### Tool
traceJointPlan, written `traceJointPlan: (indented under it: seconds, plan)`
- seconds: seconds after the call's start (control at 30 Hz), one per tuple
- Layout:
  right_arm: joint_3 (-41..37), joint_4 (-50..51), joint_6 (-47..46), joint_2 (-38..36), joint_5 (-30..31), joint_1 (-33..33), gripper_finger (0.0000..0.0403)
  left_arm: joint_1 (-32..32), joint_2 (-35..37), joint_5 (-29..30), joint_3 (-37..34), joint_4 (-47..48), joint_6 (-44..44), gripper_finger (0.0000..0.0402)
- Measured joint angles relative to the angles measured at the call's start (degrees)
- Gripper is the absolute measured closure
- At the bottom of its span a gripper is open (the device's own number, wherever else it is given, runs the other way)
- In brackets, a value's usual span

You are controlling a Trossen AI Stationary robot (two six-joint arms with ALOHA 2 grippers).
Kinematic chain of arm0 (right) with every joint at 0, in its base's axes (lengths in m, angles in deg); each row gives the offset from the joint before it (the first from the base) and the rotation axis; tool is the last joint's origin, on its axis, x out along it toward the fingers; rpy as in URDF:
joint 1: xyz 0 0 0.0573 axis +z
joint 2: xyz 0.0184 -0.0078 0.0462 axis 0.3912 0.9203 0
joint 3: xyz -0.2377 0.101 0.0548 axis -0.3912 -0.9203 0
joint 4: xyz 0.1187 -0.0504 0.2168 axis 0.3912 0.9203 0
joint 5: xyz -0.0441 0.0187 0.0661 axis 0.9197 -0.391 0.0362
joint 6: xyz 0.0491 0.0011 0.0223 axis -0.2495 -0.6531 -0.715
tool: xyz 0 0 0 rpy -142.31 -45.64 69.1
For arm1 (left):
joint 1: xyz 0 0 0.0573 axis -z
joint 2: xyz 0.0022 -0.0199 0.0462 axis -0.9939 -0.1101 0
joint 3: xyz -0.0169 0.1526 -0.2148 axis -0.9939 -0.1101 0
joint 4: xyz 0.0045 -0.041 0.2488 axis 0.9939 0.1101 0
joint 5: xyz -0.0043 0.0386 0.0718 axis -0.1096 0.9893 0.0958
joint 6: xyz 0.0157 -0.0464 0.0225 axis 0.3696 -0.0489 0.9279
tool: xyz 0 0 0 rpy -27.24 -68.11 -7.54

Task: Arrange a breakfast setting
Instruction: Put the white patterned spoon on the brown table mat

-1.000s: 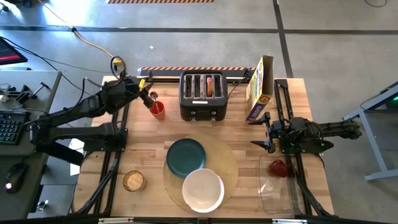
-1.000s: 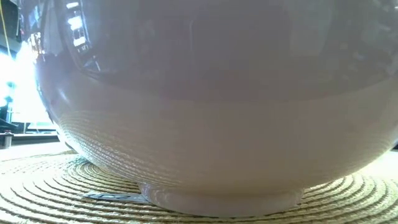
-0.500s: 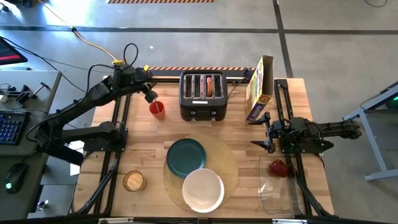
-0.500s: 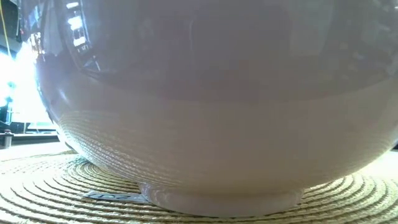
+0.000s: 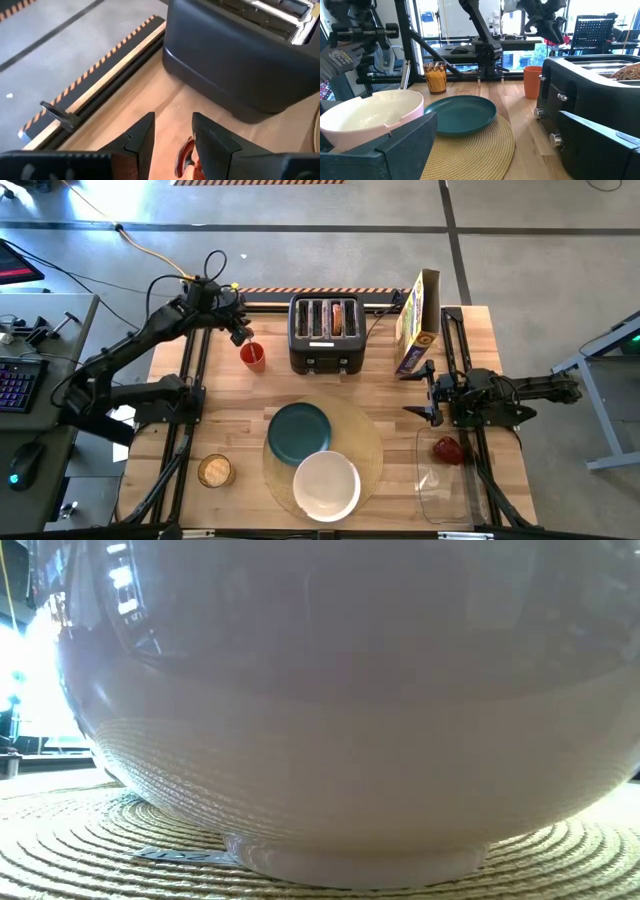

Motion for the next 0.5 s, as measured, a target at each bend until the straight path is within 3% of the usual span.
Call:
traceJointPlan:
  seconds: [0.17,0.5]
  plan:
    - [0.0,0.0,0.0,0.0,0.0,0.0,0.0004,-0.7,-0.5,-2.8,0.0,0.4,1.8,0.0275]
    - [0.0,0.0,0.0,0.0,0.0,0.0,0.0004,-2.6,-0.5,-4.2,0.0,4.2,6.1,0.0229]
